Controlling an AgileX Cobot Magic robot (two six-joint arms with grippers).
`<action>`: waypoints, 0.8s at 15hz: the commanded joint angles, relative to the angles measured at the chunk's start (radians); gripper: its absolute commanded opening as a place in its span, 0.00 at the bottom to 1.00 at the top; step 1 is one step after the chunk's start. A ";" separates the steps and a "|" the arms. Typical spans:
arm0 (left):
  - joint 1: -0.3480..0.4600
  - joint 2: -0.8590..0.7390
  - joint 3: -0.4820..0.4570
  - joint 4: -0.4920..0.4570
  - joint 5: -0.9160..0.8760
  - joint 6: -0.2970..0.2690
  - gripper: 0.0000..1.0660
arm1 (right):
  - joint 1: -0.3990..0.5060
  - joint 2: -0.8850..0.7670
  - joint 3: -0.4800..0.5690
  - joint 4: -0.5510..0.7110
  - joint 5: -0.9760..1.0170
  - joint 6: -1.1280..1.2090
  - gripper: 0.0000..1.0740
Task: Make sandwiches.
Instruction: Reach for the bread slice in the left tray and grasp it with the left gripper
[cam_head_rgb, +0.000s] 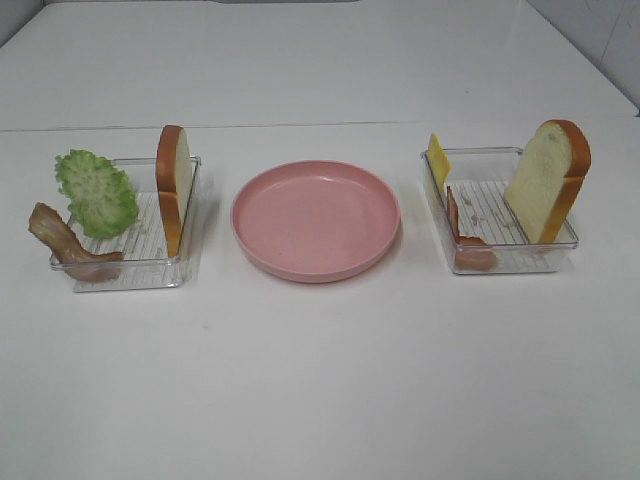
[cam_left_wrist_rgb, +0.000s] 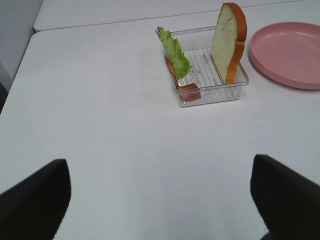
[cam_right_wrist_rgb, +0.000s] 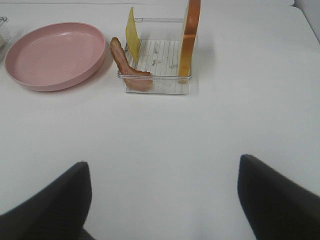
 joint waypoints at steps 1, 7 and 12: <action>-0.005 -0.020 0.006 -0.004 -0.009 -0.001 0.86 | -0.007 -0.013 0.001 0.001 -0.009 -0.006 0.71; -0.005 -0.020 0.006 -0.004 -0.009 -0.001 0.86 | -0.007 -0.013 0.001 0.001 -0.009 -0.006 0.71; -0.005 -0.020 0.006 -0.004 -0.009 -0.001 0.86 | -0.007 -0.013 0.001 0.001 -0.009 -0.006 0.71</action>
